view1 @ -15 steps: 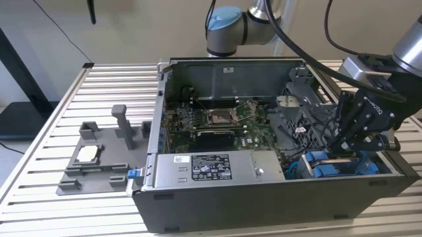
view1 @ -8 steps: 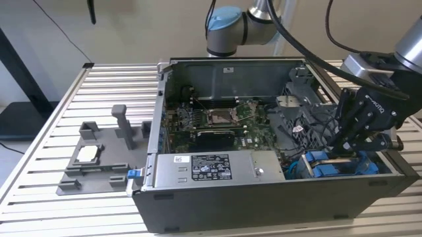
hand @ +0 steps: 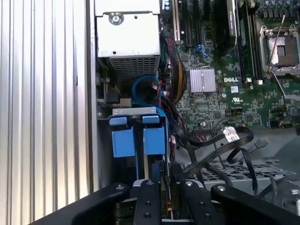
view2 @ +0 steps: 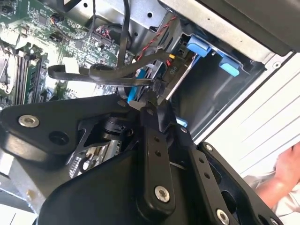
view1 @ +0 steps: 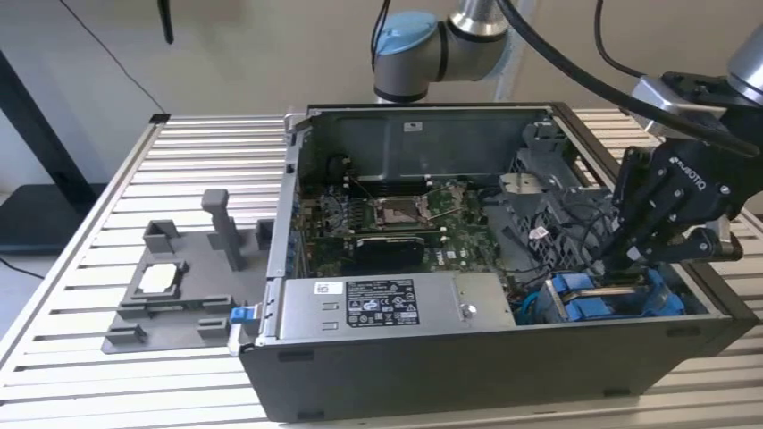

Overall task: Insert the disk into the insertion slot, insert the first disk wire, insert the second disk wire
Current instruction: 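Insert the second disk wire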

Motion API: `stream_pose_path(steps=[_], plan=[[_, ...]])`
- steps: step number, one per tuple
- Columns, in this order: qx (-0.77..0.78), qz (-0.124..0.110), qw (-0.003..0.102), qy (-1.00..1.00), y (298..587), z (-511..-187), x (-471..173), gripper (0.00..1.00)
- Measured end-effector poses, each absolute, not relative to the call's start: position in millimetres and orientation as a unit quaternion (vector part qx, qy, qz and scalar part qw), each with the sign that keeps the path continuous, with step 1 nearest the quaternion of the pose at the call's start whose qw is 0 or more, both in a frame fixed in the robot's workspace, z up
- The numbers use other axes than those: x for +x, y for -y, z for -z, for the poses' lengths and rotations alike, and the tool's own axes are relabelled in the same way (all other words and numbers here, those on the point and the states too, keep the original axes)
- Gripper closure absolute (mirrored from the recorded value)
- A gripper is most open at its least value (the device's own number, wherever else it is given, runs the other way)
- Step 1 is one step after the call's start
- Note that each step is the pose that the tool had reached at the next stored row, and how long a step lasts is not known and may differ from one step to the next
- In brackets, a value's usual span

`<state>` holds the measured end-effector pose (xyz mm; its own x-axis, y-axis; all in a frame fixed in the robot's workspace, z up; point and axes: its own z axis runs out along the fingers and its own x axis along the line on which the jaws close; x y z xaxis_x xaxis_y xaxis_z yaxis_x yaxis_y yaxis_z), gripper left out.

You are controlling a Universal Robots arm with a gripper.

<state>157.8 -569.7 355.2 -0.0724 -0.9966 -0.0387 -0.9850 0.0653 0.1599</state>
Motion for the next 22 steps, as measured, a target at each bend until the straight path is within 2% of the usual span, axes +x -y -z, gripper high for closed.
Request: stream_pose_path(steps=[9,22], plan=[[0.68,0.07,0.039,0.729,569,-368,154,0.76],[0.68,0.067,0.035,0.729,569,-369,153,0.76]])
